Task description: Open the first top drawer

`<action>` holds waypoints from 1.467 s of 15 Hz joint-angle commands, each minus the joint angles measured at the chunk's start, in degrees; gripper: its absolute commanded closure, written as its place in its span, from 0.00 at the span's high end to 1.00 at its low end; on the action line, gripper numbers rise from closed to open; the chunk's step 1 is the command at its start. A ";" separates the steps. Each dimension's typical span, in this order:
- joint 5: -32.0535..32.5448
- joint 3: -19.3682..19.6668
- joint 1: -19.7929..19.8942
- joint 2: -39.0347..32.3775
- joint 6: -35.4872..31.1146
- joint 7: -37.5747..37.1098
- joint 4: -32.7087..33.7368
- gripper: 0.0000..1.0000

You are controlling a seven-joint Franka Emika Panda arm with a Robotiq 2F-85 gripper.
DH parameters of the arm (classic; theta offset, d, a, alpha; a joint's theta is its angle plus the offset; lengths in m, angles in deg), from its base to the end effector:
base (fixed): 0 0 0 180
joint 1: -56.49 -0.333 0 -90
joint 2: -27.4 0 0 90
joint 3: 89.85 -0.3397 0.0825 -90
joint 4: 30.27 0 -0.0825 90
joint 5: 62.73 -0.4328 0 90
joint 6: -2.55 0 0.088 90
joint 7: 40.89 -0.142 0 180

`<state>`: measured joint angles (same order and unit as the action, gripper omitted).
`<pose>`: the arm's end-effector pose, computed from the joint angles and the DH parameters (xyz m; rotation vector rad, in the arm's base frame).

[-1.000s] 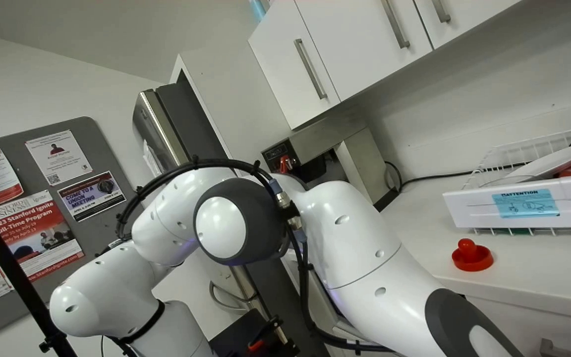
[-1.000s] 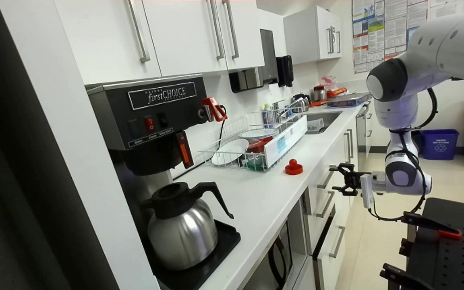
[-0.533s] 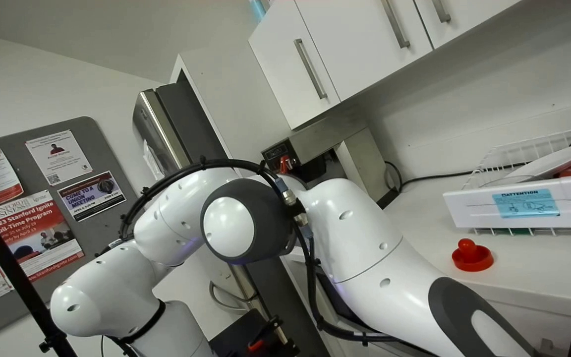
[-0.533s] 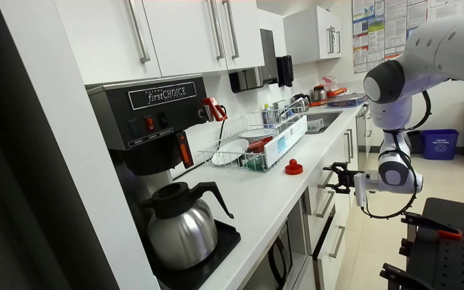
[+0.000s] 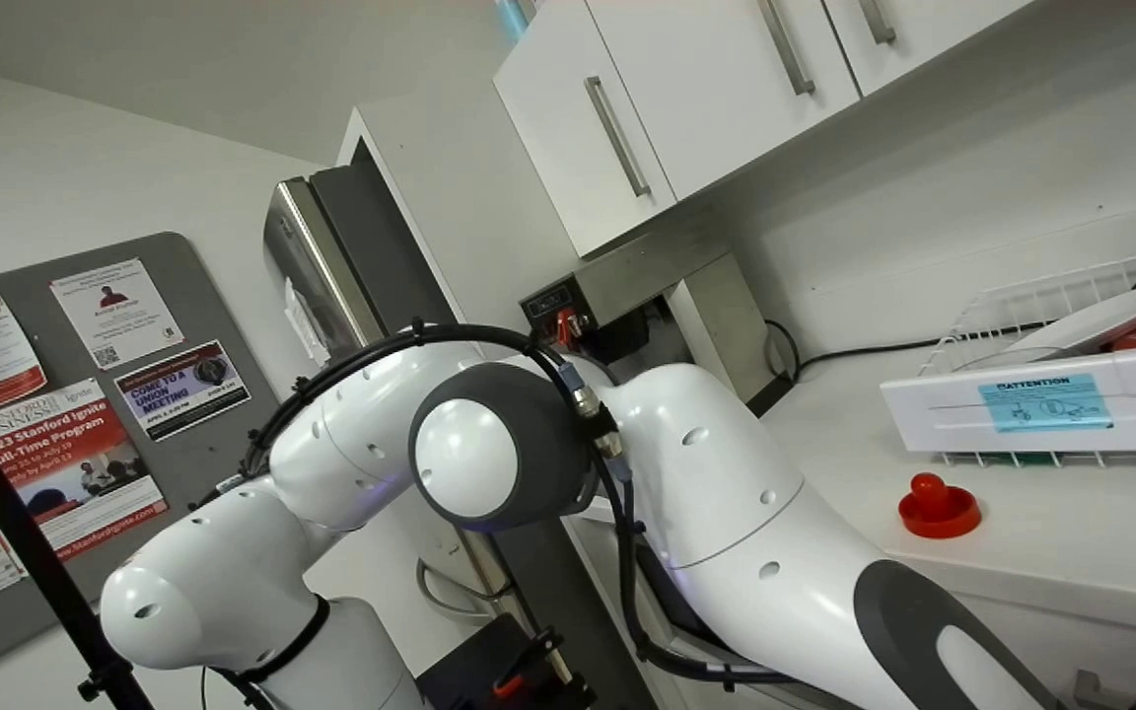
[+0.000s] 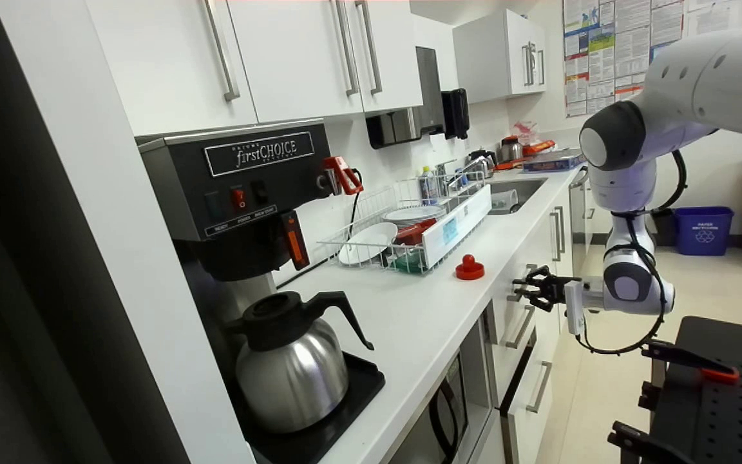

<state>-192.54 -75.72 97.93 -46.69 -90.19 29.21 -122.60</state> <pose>0.4488 -0.4602 -0.1328 -1.3021 1.1972 -1.1012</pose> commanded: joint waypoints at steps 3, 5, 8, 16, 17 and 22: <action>-2.63 0.23 -0.63 -1.56 1.37 -1.04 1.23 0.04; -3.08 0.18 -0.47 -1.52 1.17 -1.06 0.98 0.04; -3.32 0.46 0.14 -1.64 1.72 -0.90 0.17 0.04; -2.87 2.14 3.95 -5.35 8.97 -0.90 -0.20 0.04; -2.79 2.46 4.51 -5.83 10.27 -0.83 -0.27 0.04; -1.51 4.96 7.31 -7.62 16.66 -0.79 -1.77 0.04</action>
<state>-193.74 -72.32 102.87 -52.12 -74.37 30.86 -124.64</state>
